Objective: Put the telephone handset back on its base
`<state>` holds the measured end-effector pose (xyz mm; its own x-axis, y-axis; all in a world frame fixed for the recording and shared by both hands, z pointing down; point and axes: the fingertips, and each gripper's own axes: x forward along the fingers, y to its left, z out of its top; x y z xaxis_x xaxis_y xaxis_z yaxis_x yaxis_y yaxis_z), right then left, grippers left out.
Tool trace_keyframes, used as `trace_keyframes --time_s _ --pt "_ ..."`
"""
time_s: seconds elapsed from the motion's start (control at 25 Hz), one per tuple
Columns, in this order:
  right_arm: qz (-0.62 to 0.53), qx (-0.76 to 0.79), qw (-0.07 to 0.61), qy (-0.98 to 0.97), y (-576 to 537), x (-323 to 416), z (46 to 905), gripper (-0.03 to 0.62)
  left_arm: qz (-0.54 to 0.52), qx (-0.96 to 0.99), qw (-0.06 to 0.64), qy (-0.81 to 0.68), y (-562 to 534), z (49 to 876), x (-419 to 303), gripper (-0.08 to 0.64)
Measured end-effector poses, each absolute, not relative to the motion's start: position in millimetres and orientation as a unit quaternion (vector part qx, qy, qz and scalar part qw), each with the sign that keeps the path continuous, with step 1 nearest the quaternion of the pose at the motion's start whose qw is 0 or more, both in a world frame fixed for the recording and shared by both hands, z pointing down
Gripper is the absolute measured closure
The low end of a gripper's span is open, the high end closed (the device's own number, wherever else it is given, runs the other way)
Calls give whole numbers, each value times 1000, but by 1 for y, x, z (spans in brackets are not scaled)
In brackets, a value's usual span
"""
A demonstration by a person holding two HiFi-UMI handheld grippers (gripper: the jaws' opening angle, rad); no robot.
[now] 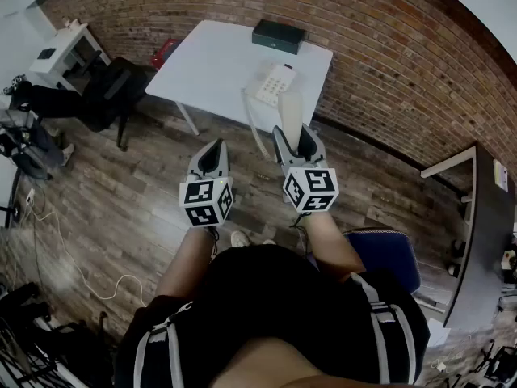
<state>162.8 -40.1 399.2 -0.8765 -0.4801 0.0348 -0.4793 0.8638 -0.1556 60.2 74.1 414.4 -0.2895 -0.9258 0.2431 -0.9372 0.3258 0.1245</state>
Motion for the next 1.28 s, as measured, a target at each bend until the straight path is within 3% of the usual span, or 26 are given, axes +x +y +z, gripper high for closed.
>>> trace_keyframes --time_s 1.28 --pt "-69 -267 26 961 -24 88 390 390 5 613 132 -779 79 415 -8 558"
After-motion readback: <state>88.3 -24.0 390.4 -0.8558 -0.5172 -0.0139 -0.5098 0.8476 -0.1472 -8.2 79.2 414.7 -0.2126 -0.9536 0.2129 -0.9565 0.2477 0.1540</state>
